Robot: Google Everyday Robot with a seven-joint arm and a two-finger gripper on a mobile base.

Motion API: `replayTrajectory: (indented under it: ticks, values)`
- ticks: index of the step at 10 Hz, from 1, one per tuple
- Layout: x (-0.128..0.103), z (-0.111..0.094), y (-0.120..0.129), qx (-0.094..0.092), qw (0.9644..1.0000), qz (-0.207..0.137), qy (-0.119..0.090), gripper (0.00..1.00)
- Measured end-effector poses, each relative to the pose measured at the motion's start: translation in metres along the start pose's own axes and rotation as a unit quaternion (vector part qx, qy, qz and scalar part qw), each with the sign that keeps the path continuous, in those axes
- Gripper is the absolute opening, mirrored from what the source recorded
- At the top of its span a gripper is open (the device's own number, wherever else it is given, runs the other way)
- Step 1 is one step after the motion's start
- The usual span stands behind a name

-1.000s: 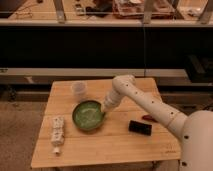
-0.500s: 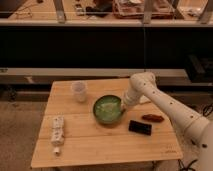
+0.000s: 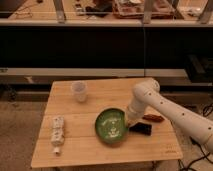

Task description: Drag the ceramic bowl in a circle

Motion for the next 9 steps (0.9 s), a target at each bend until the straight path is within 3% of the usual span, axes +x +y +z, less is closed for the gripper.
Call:
replayTrajectory:
  ticks: [1,2,3,4,7,9]
  values:
    - [-0.035,0.007,-0.012,0.013,0.9987,-0.039,-0.032,0.0]
    - [-0.055,0.011,-0.03,0.027,0.9955,-0.077,-0.049,0.0]
    - [-0.06,0.012,-0.048,0.038,0.992,-0.106,-0.057,0.0]
    - [-0.053,0.017,-0.084,0.056,0.9856,-0.148,-0.058,0.0]
    - [-0.029,0.045,-0.151,0.078,0.9701,-0.218,-0.073,0.0]
    - [-0.001,0.057,-0.17,0.086,0.9685,-0.223,-0.071,0.0]
